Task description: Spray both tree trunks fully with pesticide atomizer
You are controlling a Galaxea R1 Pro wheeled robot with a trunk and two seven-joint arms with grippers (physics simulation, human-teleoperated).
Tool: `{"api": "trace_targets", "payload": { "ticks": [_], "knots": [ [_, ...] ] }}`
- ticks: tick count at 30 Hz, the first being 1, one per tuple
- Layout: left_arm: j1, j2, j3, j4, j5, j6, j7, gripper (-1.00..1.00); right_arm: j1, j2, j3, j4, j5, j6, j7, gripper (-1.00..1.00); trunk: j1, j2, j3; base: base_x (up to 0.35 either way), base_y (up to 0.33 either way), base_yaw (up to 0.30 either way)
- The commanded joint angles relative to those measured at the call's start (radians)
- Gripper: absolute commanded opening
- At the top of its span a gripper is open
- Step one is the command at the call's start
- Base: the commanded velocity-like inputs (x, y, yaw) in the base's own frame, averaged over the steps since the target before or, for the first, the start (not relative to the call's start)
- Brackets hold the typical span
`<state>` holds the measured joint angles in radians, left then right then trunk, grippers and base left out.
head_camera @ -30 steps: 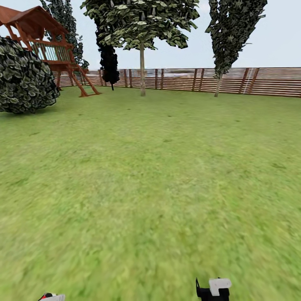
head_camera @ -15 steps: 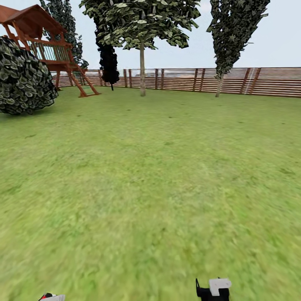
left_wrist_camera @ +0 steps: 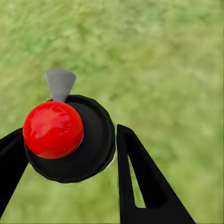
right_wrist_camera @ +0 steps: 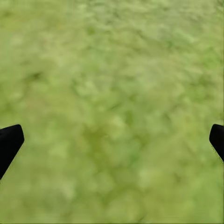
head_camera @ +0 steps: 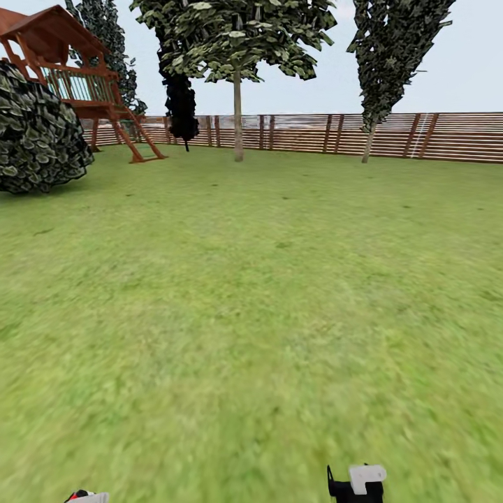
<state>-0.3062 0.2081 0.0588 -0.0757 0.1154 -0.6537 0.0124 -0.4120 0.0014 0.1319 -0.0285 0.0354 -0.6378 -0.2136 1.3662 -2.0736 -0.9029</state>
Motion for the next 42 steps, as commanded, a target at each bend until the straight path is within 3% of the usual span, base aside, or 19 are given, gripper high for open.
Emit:
{"api": "trace_targets", "payload": {
  "ticks": [1, 42],
  "knots": [
    [-0.001, -0.001, 0.006, 0.001, 0.0, -0.003, -0.002, -1.0, -0.001, 0.0, 0.008, 0.001, 0.004, 0.0, -0.01, 1.0, 0.0, 0.0, -0.001, 0.34, 0.0, 0.0],
    [-0.001, 0.001, 0.007, 0.001, 0.0, -0.004, -0.002, -1.0, -0.001, 0.0, 0.008, 0.001, 0.004, 0.0, -0.01, 1.0, 0.0, 0.0, -0.001, 0.34, 0.0, 0.0]
  ]
}}
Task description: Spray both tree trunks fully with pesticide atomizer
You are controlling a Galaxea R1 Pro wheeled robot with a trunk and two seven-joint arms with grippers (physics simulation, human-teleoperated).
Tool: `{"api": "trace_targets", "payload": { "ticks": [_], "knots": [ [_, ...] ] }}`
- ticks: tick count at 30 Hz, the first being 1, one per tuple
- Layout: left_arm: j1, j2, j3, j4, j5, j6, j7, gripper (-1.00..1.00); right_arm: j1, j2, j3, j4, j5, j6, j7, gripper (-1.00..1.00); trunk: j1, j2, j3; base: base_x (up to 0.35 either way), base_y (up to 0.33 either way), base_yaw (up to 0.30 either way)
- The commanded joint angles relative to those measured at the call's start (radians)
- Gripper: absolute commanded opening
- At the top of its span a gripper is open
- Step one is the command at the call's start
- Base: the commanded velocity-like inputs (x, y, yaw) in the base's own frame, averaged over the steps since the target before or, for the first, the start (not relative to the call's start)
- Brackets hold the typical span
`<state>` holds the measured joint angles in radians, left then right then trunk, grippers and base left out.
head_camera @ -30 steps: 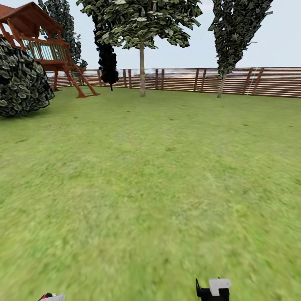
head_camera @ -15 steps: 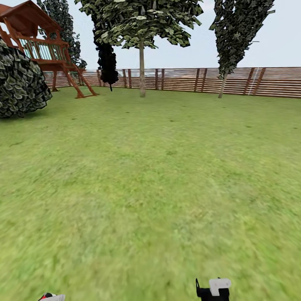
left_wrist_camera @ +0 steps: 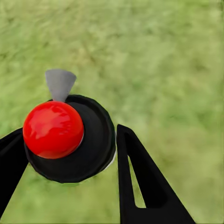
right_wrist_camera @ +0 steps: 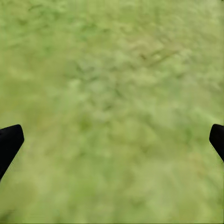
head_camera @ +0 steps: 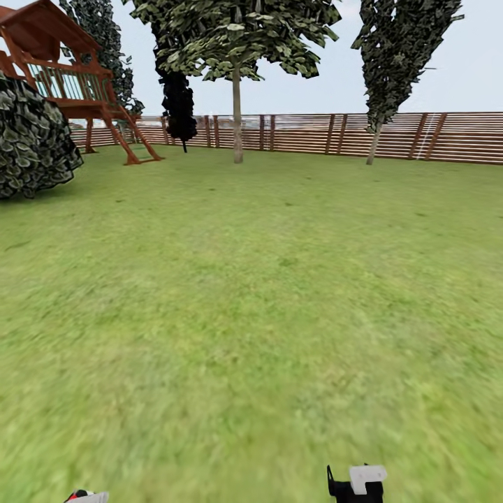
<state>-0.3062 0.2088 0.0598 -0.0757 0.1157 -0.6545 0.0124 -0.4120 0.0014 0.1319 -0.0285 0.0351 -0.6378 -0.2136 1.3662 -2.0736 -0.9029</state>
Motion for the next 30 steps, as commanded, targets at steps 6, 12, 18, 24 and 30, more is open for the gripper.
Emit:
{"api": "trace_targets", "payload": {
  "ticks": [6, 12, 18, 24, 30],
  "knots": [
    [-0.001, 0.0, 0.006, 0.001, -0.001, -0.003, -0.002, -1.0, -0.001, 0.0, 0.008, 0.001, 0.004, 0.0, -0.01, 1.0, 0.0, 0.0, -0.001, 0.34, 0.0, 0.0],
    [-0.001, 0.0, 0.006, 0.001, -0.001, -0.004, -0.002, -1.0, -0.001, 0.0, 0.008, 0.001, 0.004, 0.0, -0.01, 1.0, 0.0, 0.0, -0.001, 0.34, 0.0, 0.0],
    [-0.001, 0.0, 0.006, 0.001, -0.001, -0.003, -0.002, -1.0, -0.001, 0.0, 0.008, 0.001, 0.004, 0.0, -0.01, 1.0, 0.0, 0.0, -0.001, 0.34, 0.0, 0.0],
    [-0.001, 0.0, 0.006, 0.001, -0.001, -0.003, -0.002, -1.0, -0.001, 0.0, 0.008, 0.001, 0.004, 0.0, -0.01, 1.0, 0.0, 0.0, -0.001, 0.34, 0.0, 0.0],
    [-0.001, 0.0, 0.006, 0.001, -0.001, -0.003, -0.002, -1.0, -0.001, 0.0, 0.008, 0.001, 0.004, 0.0, -0.01, 1.0, 0.0, 0.0, -0.001, 0.34, 0.0, 0.0]
  ]
}}
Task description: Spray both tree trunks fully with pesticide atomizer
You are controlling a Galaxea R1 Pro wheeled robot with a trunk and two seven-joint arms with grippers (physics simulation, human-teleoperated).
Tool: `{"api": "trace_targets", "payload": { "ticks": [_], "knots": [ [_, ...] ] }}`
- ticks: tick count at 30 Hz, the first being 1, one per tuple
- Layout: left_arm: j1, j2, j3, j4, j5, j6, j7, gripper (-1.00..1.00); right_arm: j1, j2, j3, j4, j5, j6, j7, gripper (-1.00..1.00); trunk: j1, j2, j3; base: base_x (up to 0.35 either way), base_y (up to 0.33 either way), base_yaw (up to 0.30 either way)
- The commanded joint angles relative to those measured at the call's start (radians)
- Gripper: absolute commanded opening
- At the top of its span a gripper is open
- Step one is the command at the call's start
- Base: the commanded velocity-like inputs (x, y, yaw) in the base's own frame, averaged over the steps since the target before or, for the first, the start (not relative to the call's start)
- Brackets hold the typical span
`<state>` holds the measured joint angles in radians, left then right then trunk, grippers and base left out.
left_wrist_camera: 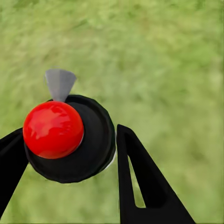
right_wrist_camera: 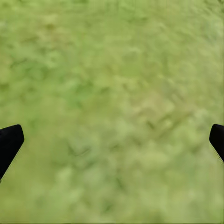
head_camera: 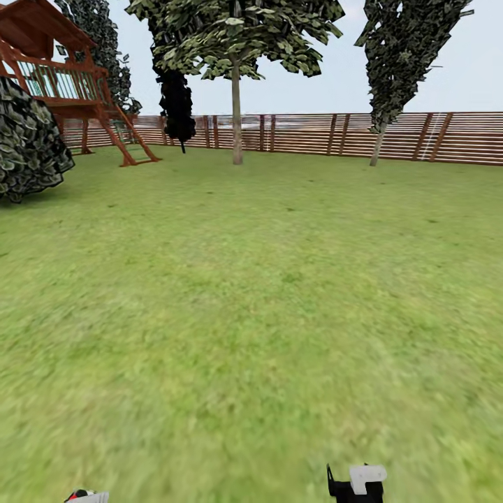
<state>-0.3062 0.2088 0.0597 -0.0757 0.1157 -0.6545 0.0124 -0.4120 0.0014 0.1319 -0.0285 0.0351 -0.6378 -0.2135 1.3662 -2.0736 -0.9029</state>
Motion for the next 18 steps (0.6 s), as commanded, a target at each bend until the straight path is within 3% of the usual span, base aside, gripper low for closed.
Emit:
{"api": "trace_targets", "payload": {
  "ticks": [1, 18],
  "knots": [
    [-0.001, 0.0, 0.006, 0.001, -0.001, -0.003, -0.002, -1.0, -0.001, 0.0, 0.008, 0.001, 0.004, 0.0, -0.01, 1.0, 0.0, 0.0, -0.001, 0.34, 0.0, 0.0],
    [-0.001, 0.0, 0.005, 0.001, -0.001, -0.002, -0.002, -1.0, -0.001, 0.0, 0.008, 0.001, 0.003, 0.0, -0.01, 1.0, 0.0, 0.0, -0.001, 0.34, 0.0, 0.0]
  ]
}}
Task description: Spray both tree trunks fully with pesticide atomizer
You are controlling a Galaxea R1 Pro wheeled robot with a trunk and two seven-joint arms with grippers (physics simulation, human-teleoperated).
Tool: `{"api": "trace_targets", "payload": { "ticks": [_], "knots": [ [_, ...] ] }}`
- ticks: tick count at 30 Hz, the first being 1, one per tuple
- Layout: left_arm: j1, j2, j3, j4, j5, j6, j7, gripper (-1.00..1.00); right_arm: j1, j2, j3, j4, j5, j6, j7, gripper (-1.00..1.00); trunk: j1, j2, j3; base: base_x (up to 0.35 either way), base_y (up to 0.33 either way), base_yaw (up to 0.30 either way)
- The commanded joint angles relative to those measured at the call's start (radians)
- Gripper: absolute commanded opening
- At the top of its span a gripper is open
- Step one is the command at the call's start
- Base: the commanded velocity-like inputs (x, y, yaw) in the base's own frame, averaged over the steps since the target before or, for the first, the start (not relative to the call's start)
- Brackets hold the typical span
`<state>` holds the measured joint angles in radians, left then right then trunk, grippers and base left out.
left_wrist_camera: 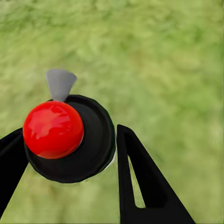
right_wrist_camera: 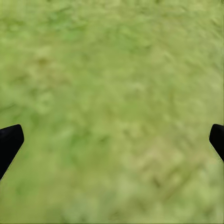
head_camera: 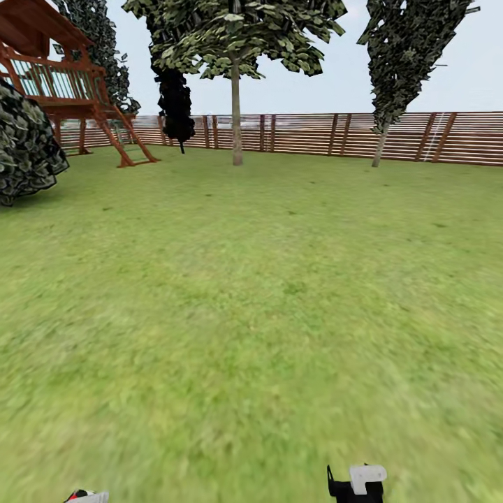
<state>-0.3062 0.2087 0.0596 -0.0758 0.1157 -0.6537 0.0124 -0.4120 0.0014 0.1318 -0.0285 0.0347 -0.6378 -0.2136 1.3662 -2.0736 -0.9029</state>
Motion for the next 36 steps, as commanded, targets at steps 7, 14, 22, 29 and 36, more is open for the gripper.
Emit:
{"api": "trace_targets", "payload": {
  "ticks": [7, 14, 22, 29, 36],
  "knots": [
    [-0.001, 0.0, 0.006, 0.001, -0.001, -0.004, -0.002, -1.0, -0.001, 0.0, 0.008, 0.001, 0.004, 0.0, -0.01, 1.0, 0.0, 0.0, -0.001, 0.34, 0.0, 0.0],
    [-0.001, 0.0, 0.006, 0.001, -0.001, -0.004, -0.002, -1.0, -0.001, 0.0, 0.008, 0.001, 0.004, 0.0, -0.01, 1.0, 0.0, 0.0, -0.001, 0.34, 0.0, 0.0],
    [-0.001, 0.0, 0.006, 0.001, -0.001, -0.004, -0.002, -1.0, -0.001, 0.0, 0.008, 0.001, 0.004, 0.0, -0.01, 1.0, 0.0, 0.0, -0.001, 0.34, 0.0, 0.0],
    [-0.001, 0.0, 0.006, 0.001, -0.001, -0.003, -0.002, -1.0, -0.001, 0.0, 0.008, 0.001, 0.004, 0.0, -0.01, 1.0, 0.0, 0.0, -0.001, 0.34, 0.0, 0.0],
    [-0.001, 0.0, 0.006, 0.001, -0.001, -0.003, -0.002, -1.0, -0.001, 0.0, 0.008, 0.001, 0.004, 0.0, -0.01, 1.0, 0.0, 0.0, -0.001, 0.34, 0.0, 0.0]
  ]
}}
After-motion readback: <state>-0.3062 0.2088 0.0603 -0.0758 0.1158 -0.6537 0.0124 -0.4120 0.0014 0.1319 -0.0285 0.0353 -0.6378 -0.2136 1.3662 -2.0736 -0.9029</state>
